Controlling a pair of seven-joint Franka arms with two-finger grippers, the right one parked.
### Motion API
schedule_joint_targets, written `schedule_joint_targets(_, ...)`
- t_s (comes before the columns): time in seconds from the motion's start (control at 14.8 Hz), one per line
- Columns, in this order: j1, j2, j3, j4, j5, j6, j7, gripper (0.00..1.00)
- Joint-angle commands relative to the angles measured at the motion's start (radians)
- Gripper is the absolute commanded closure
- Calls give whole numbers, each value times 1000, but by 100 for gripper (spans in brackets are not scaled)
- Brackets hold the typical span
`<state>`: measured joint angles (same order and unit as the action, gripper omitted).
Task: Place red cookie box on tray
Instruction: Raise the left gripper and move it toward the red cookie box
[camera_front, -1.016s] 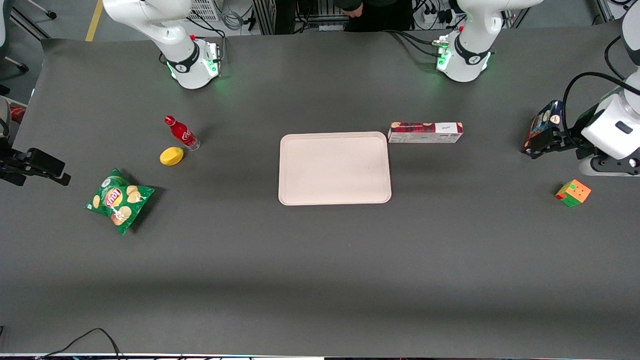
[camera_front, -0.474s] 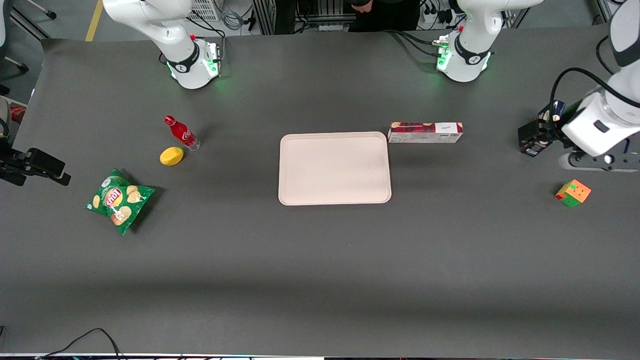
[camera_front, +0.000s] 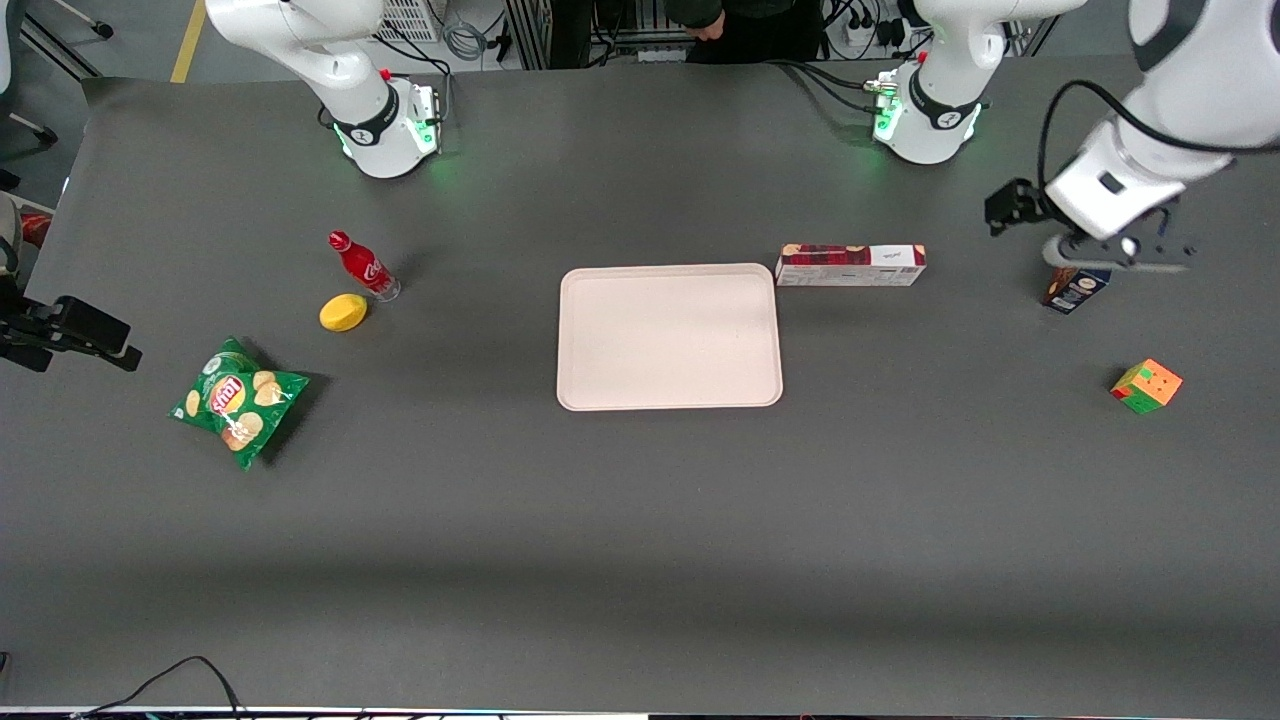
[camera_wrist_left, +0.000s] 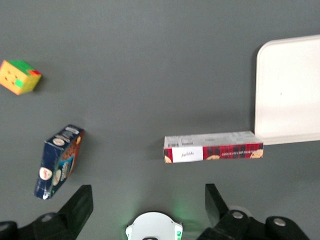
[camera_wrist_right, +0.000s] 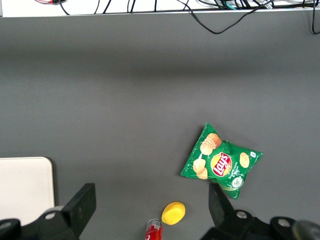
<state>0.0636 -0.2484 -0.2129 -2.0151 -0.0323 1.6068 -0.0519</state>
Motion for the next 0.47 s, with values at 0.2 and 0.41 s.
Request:
schedule_joint_targets(0.2,-4,-288,-69,-281,-83,48,1,0)
schedule_joint_targets(0.41,-7,-296,-166,-280,-70,53,233,0)
